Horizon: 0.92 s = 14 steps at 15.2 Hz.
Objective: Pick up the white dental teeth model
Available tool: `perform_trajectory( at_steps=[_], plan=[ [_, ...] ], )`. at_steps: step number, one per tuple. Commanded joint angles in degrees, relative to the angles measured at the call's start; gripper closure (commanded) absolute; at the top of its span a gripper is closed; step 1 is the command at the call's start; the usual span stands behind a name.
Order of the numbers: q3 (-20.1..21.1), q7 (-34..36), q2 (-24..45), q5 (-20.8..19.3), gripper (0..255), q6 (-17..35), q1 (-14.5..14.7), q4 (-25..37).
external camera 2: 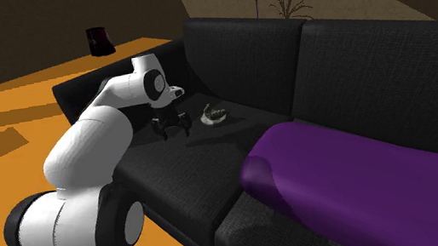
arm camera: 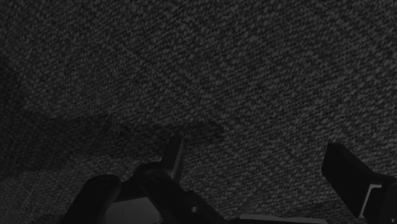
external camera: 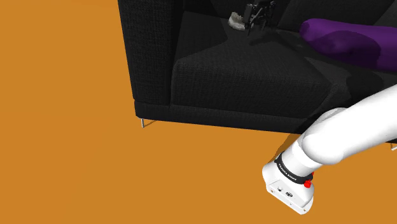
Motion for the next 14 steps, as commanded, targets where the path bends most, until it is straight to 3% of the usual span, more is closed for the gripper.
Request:
perform_trajectory(
  at_steps=[1, 8, 14],
  plan=[
    [-0.71, -1.43, 4.13, -1.02, 0, 0.20, -0.43, 4.57],
    [-2.64, -5.96, 18.23, -3.33, 0, -0.45, -1.87, 21.67],
    [-4.05, -10.50, 33.03, -4.01, 0, -4.33, -3.68, 42.71]
  ],
)
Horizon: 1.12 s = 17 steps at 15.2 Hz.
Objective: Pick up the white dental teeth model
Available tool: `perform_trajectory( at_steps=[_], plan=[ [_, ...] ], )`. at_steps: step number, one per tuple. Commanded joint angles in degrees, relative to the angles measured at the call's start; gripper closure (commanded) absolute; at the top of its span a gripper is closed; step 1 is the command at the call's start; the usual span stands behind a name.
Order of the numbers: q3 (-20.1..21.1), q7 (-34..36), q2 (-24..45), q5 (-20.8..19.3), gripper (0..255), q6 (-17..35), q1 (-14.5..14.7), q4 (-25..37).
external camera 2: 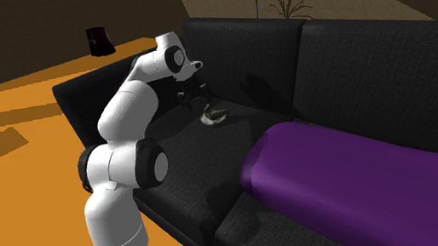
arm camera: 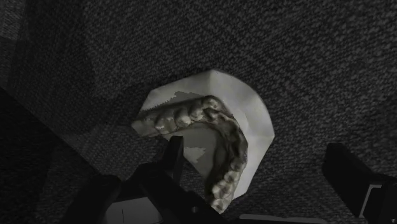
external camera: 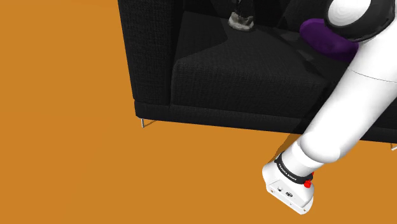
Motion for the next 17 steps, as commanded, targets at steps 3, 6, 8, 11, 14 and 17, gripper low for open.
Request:
perform_trajectory(
  at_steps=[3, 6, 8, 11, 14, 17],
  plan=[
    [-0.57, -2.12, 6.93, -0.02, 0, -1.88, -1.09, 9.90],
    [-0.50, -1.29, 5.33, -0.25, 0, 1.18, -0.93, 5.14],
    [-0.46, -0.79, 4.46, -0.38, 0, 3.09, -0.85, 2.31],
    [-0.44, -0.40, 3.86, -0.49, 0, 4.54, -0.80, 0.21],
    [-0.41, -0.29, 3.90, -0.50, 255, 4.65, -0.75, 0.11],
    [-0.40, -0.27, 3.96, -0.49, 255, 4.59, -0.73, 0.22]
  ],
)
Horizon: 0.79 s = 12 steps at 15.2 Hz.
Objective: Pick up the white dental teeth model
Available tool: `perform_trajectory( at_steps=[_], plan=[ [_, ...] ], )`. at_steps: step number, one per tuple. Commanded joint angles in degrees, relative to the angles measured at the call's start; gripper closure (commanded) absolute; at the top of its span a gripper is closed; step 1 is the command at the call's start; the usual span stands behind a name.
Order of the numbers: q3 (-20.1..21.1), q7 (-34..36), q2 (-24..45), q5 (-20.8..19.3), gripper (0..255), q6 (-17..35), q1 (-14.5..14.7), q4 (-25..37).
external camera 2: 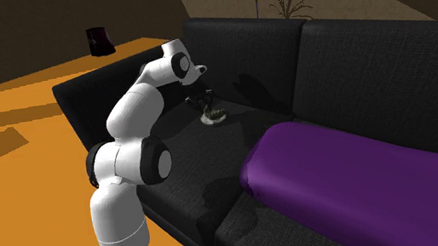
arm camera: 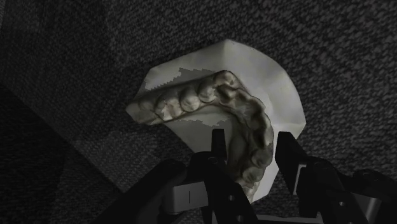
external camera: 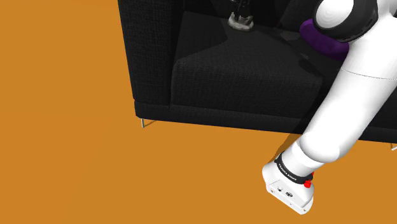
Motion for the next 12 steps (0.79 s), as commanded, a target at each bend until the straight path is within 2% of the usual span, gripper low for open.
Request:
perform_trajectory(
  at_steps=[1, 4, 12],
  plan=[
    [0.00, -0.02, 0.09, 0.02, 255, 0.00, -0.01, -0.06],
    [-0.03, -0.12, 0.00, 0.02, 255, -0.06, -0.06, -0.06],
    [-0.20, -2.25, 3.97, 0.61, 255, -8.04, -0.45, 12.14]
  ],
)
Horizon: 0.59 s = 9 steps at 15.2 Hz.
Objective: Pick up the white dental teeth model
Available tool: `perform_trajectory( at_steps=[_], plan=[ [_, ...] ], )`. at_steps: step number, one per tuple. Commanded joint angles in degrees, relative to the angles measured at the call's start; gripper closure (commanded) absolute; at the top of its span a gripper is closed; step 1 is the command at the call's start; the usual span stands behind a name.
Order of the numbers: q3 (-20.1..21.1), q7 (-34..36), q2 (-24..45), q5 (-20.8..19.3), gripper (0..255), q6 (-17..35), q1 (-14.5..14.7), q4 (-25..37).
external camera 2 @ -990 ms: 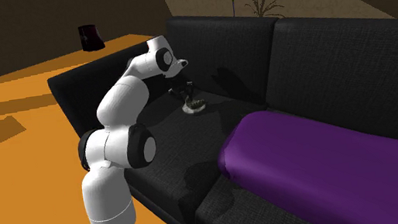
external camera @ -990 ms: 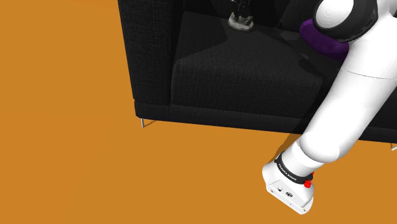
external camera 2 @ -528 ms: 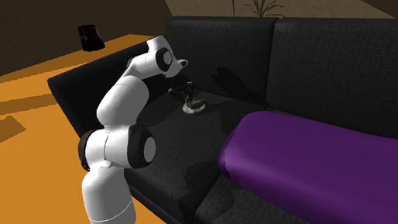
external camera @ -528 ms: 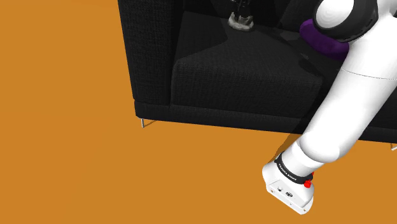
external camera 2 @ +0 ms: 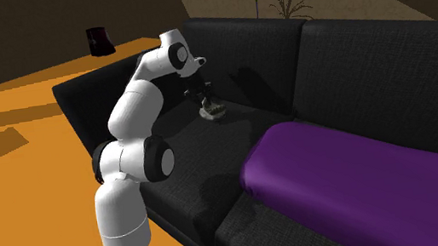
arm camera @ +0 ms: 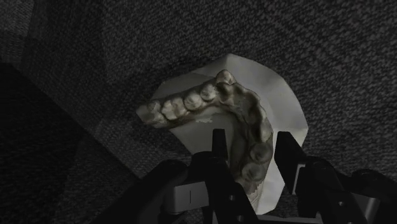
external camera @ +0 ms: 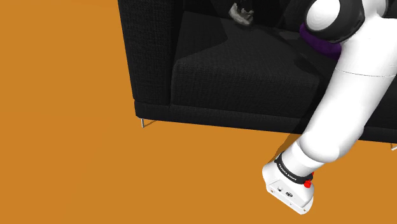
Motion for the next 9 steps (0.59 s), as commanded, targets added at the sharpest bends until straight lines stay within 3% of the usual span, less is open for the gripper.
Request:
perform_trajectory(
  at_steps=[1, 7, 9],
  plan=[
    [-0.05, -0.57, 1.19, 0.14, 255, -2.28, -0.11, 3.55],
    [-0.37, -3.03, 8.36, 1.01, 255, -11.37, -1.13, 20.07],
    [-0.39, -3.13, 8.72, 1.05, 255, -11.74, -1.18, 20.82]
  ],
)
